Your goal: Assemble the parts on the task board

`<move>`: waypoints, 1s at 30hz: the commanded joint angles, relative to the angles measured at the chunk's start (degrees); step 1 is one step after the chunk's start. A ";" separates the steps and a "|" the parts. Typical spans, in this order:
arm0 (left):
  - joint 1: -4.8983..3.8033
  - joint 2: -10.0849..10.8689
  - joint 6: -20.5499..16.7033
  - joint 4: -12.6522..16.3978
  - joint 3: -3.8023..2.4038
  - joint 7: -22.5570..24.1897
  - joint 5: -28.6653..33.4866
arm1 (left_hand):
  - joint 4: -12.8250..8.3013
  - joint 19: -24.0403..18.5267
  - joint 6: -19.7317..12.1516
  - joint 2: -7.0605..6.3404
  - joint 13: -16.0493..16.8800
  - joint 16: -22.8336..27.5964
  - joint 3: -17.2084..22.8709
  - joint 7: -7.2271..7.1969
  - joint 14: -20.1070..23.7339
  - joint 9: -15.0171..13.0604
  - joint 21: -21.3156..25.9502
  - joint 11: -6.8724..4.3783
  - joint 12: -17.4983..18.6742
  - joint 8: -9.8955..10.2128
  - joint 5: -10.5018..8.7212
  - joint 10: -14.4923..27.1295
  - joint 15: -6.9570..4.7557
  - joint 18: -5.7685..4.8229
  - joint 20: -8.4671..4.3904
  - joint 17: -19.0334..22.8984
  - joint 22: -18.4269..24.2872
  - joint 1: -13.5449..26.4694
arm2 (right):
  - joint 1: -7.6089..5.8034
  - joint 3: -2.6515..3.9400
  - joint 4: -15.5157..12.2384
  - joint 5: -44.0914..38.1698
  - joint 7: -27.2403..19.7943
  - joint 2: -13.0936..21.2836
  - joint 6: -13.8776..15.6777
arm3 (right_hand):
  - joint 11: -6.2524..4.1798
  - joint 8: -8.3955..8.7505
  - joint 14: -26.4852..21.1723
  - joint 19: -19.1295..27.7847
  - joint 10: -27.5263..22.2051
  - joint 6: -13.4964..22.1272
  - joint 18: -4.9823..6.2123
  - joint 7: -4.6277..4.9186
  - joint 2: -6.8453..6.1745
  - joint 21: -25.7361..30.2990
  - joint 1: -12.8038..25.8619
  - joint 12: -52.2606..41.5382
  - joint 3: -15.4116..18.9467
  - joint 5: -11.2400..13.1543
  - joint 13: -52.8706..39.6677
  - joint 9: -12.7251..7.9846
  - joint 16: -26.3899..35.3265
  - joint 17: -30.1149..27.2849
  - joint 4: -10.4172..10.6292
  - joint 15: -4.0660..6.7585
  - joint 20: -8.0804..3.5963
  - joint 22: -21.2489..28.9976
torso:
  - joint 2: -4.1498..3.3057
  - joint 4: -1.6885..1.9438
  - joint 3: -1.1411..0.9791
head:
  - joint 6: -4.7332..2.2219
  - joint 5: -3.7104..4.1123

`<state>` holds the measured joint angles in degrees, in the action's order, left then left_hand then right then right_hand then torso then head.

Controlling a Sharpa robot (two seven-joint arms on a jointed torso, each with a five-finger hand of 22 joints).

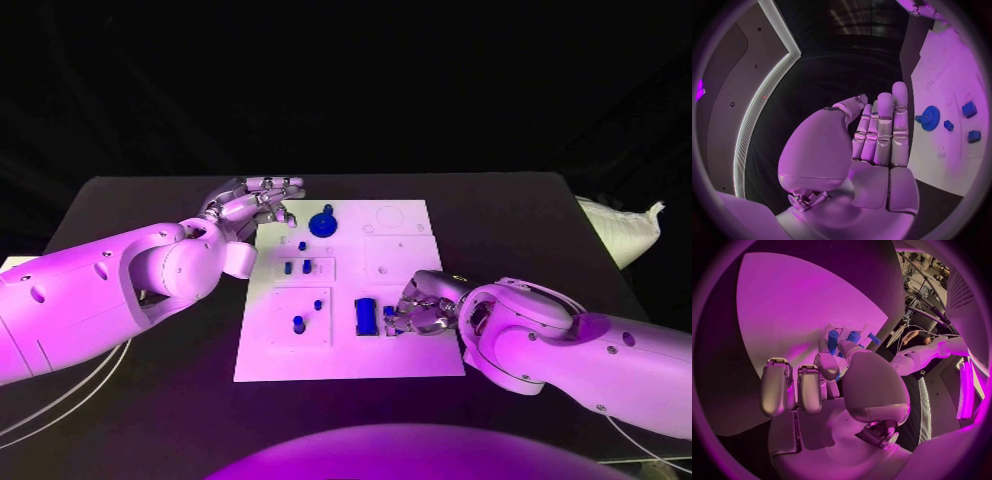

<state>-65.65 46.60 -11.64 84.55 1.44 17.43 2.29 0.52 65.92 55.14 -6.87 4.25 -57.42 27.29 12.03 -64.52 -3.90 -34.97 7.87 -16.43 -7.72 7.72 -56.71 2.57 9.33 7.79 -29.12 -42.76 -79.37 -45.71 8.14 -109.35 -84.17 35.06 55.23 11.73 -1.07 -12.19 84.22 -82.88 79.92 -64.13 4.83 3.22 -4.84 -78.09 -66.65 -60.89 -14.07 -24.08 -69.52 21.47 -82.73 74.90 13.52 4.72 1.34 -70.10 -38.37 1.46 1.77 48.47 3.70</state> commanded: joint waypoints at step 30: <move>-0.02 0.15 0.93 0.13 -0.04 0.00 -0.36 | -0.27 -0.34 -0.43 0.29 -0.08 -0.32 -0.08 0.03 0.41 0.01 0.38 -0.06 -0.32 -0.19 -0.05 0.37 -0.08 1.12 0.14 0.09 -0.02 0.41 | 0.09 -0.05 -0.95 -2.84 -0.44 0.66 -0.66 | -0.37 -0.43 3.75 -0.79 1.42 -1.12 -0.97 -0.47 2.73 -0.85 6.12 -1.76 13.91 12.77 -2.12 2.13 -0.57 3.64 2.21 0.53 -0.41 -0.99 | 0.01 0.05 -0.07 | 0.12 0.28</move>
<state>-65.65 46.78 -11.63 84.57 1.44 17.22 2.11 0.53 65.92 55.14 -6.86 4.25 -57.42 27.29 12.02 -64.52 -3.90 -34.97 7.86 -16.43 -7.72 7.72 -56.71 2.57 9.34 7.79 -29.12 -42.76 -79.37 -45.68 8.10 -110.11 -85.71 35.14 55.76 11.54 -1.34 -12.40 84.02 -83.29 81.07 -64.93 4.83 2.82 -2.10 -78.56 -59.22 -62.52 -0.51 -11.60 -71.57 23.53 -83.16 74.94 15.93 4.92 0.93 -71.05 -38.38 1.51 1.75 48.60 3.97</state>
